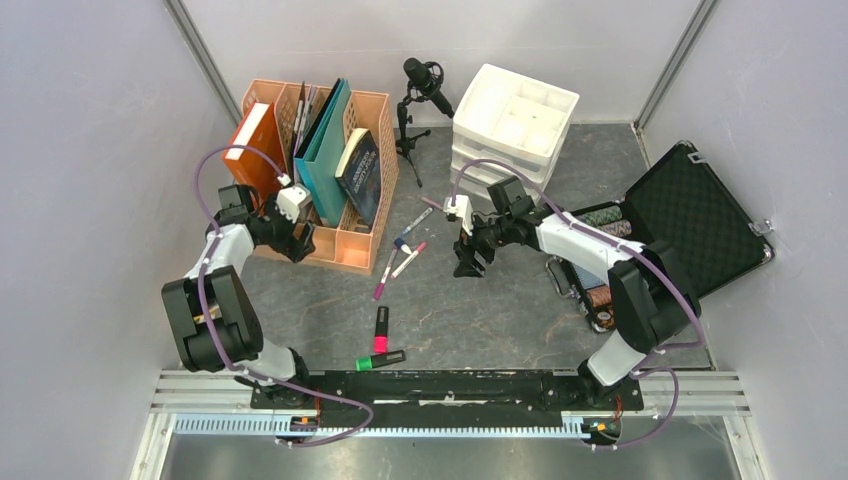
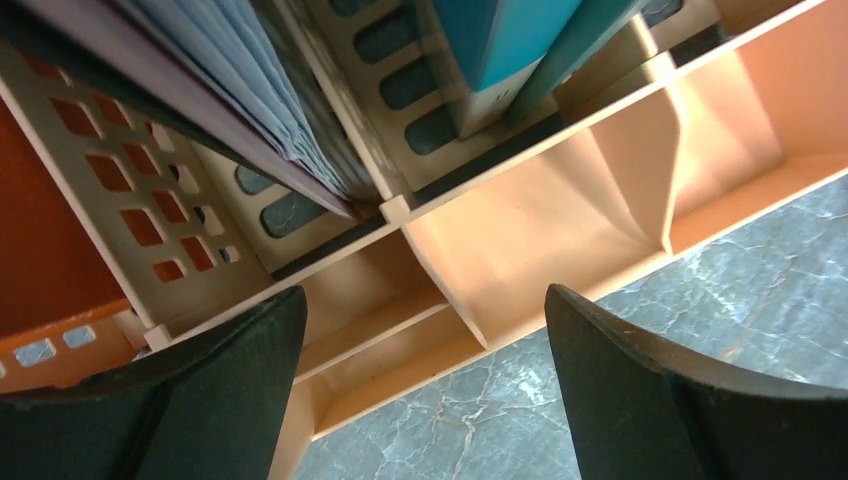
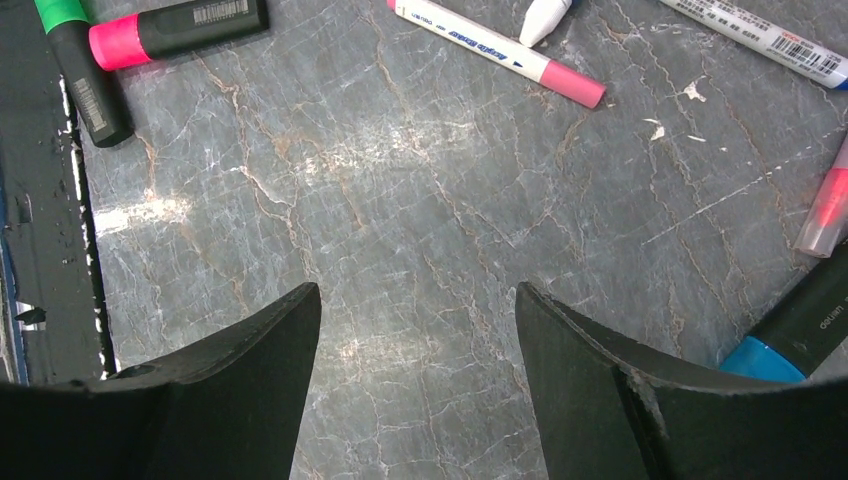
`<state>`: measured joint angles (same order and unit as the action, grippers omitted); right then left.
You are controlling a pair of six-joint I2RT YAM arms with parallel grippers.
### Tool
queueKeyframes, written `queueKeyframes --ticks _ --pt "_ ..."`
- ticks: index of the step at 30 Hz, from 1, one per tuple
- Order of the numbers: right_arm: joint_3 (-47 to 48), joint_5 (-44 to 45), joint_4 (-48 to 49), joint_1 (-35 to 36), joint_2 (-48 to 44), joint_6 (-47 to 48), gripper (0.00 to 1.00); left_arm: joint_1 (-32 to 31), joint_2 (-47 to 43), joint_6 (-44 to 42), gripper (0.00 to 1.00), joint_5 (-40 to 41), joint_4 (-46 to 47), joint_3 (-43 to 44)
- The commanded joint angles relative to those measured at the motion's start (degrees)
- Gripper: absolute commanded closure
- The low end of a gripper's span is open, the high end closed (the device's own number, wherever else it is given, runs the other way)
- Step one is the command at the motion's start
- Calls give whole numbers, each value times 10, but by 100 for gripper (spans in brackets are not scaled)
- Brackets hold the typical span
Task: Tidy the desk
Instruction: Place the book in the storage box, then move the storage box to the corner of the board.
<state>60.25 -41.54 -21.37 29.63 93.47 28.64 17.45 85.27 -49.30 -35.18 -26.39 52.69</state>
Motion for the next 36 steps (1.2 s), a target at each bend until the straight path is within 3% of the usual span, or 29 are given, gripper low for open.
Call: queueKeyframes --ticks 1,4,10,16,22,36 --pt "-3 -15 13 -5 -10 8 23 -2 1 -12 6 11 132 -19" --pt "-4 -17 12 -5 -7 8 23 -2 -9 -8 10 10 154 -37" --pt "-3 -18 12 -7 -4 8 23 -1 6 21 42 21 140 -42" --pt "-5 -19 12 -10 -3 9 23 -2 -5 129 63 70 191 -101" --pt "-4 -19 12 -9 -1 8 23 -1 -21 232 97 145 221 -134" --pt "1 -21 12 -10 5 7 23 20 -71 291 98 300 191 -160"
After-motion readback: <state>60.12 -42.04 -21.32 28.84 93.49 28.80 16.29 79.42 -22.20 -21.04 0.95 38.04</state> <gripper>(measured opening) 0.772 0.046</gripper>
